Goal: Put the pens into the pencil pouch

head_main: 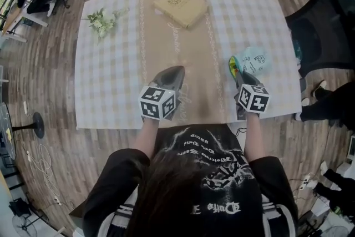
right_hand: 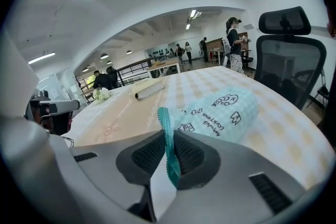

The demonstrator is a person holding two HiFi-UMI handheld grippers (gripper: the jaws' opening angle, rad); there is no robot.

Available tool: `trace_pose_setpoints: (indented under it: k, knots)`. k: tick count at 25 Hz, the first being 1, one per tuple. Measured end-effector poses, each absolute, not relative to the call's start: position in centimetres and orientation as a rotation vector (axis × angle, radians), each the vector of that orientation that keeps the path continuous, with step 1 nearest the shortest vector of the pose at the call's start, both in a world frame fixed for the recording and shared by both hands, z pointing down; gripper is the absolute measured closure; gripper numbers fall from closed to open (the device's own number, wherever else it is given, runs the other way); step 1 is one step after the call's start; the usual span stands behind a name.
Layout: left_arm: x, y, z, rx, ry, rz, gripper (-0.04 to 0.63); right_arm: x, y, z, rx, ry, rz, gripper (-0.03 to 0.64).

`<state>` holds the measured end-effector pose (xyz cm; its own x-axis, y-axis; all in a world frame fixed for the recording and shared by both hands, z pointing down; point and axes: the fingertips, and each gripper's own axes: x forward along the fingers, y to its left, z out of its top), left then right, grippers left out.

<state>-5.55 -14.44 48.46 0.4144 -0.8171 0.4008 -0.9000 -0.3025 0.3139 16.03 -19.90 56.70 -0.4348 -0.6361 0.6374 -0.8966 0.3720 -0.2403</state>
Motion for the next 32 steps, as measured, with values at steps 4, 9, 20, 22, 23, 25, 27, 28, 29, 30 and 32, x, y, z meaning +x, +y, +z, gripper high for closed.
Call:
trace_pose_setpoints:
  k: [4,9,20,22,23,25,27,28,29,30,32]
  knots:
    - [-5.3,-13.9,48.7,2.188,-1.439,0.21,0.575,15.7,-19.4,57.9,1.32,-2.161,0.836,0.544]
    - [-4.9,-12.9,48.9,2.217,-1.435,0.253,0.575,15.1,-19.3,57.1,1.337,-2.188,0.812,0.477]
    - [-7.0,-11.2,47.8,2.175,-1.572,0.188,0.575,9.3,-16.2,51.8,1.199,-2.408,0.559,0.409]
    - [-7.8,-10.4,47.6,2.162,-1.609,0.16,0.575,7.7,-15.3,50.8,1.162,-2.467,0.521,0.41]
    - [-8.2,-10.1,47.6,2.152,-1.631,0.142,0.575,7.0,-14.9,50.5,1.149,-2.49,0.503,0.41]
    - [-9.0,-9.4,47.6,2.136,-1.662,0.116,0.574,5.9,-14.1,50.2,1.133,-2.523,0.472,0.414]
    - [-9.3,-8.5,48.1,2.133,-1.661,0.13,0.574,4.9,-13.3,50.0,1.12,-2.548,0.451,0.429]
    - [-9.4,-7.9,48.5,2.134,-1.651,0.154,0.575,4.4,-12.8,49.8,1.116,-2.557,0.438,0.438]
    - [-9.6,-7.3,48.9,2.132,-1.642,0.179,0.575,3.9,-12.4,49.8,1.113,-2.563,0.423,0.448]
    - [-10.0,-6.8,49.2,2.124,-1.639,0.194,0.575,3.3,-12.0,49.9,1.105,-2.565,0.41,0.458]
    - [-11.3,-6.0,49.4,2.096,-1.655,0.184,0.575,1.9,-11.4,50.1,1.081,-2.565,0.4,0.469]
